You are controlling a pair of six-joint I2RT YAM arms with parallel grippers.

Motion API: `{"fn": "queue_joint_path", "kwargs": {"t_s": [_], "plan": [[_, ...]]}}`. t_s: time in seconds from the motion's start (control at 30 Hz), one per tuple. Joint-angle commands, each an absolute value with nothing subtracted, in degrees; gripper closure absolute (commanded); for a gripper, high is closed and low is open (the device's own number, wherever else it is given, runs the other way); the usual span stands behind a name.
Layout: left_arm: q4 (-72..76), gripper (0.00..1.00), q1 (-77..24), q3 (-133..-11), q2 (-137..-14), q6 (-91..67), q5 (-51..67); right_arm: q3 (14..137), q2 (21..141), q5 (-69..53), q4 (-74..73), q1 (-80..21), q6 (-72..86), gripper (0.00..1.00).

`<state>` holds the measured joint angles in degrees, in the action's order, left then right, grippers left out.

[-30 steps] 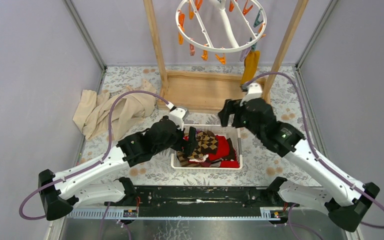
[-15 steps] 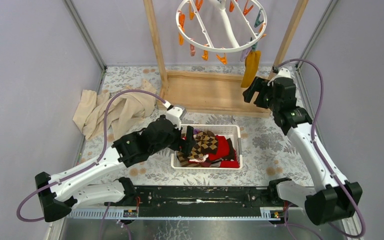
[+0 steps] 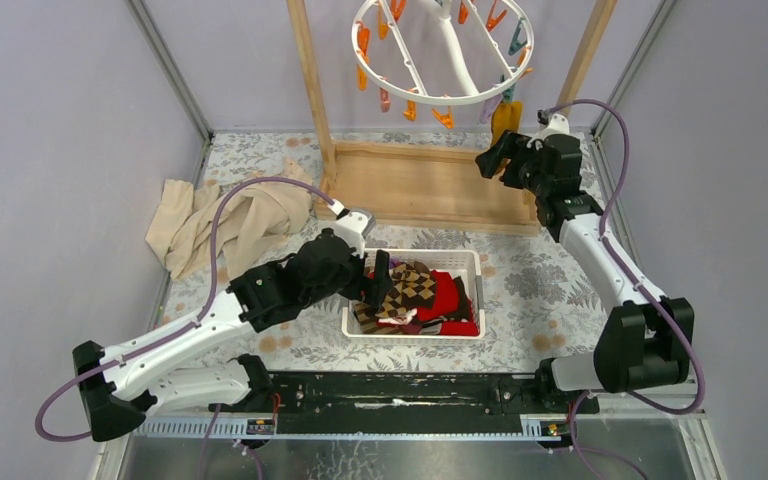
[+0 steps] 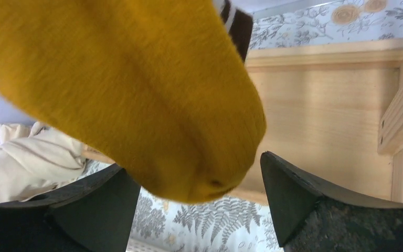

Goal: Remove the socks clipped to the hanger
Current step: Remove the sock from the hanger.

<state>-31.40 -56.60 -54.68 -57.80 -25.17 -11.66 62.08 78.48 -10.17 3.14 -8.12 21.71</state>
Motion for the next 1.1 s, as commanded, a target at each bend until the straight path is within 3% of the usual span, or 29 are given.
{"fn": "queue_joint_path", "kwargs": {"t_s": [0.0,0.1,0.27,0.5,0.87,1.07], "plan": [[-31.35,0.02,-56.78,-56.86,-58.42,-24.97,-12.79,64.66,80.51,-13.67,14.64,-5.31,23.26,0.13],[-31.32,0.02,-56.78,-56.87,-58.72,-24.96,-12.82,64.48,81.74,-15.08,17.14,-3.64,24.16,0.21],[-31.33,0.02,-56.78,-57.20,-59.52,-24.95,-12.89,62.93,80.65,-17.76,20.78,-3.16,24.28,0.56],[-31.06,0.02,-56.78,-58.07,-60.20,-24.96,-12.09,60.69,75.09,-16.84,18.52,-3.19,21.36,0.81],[-30.37,0.02,-56.78,-57.55,-60.09,-25.81,-10.29,55.98,62.68,-12.13,9.34,-4.31,16.14,0.91],[-30.23,0.01,-56.78,-57.04,-59.14,-26.10,-9.82,58.44,60.48,-3.46,1.58,-14.06,8.24,0.93]]}}
